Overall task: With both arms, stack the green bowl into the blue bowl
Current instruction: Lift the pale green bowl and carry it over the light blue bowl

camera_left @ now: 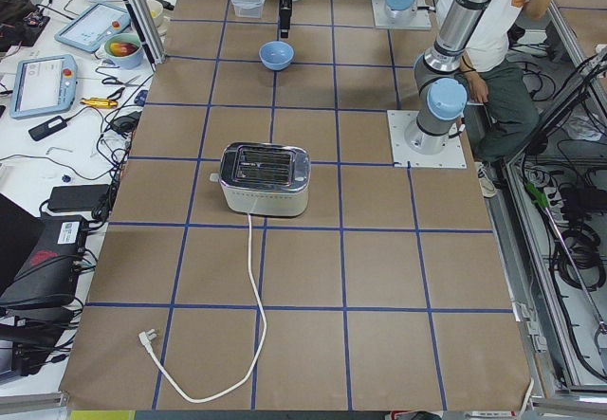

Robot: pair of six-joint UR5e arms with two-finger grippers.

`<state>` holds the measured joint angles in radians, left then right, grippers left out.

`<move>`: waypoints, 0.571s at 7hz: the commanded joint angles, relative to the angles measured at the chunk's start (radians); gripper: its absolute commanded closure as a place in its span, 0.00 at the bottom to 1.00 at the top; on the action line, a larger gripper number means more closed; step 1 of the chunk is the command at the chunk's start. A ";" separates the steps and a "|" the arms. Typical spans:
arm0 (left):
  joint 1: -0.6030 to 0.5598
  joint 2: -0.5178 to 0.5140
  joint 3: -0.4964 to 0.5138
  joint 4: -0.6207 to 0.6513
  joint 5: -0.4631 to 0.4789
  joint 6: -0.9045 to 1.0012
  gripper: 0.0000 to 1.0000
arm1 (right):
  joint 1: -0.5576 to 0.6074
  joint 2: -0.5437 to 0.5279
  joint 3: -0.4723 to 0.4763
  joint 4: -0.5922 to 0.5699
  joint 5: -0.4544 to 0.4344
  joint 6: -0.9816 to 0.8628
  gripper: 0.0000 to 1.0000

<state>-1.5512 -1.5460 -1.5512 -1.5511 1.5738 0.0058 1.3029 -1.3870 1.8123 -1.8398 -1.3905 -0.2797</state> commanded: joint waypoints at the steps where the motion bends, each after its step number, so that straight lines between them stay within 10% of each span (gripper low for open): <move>1: -0.001 0.001 -0.004 0.000 0.000 -0.001 0.00 | 0.252 0.109 -0.179 0.014 0.010 0.301 1.00; 4: -0.001 0.004 -0.007 0.000 0.000 -0.001 0.00 | 0.468 0.218 -0.251 -0.067 0.010 0.580 1.00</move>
<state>-1.5524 -1.5423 -1.5569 -1.5509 1.5739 0.0046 1.6885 -1.2145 1.5756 -1.8661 -1.3808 0.2079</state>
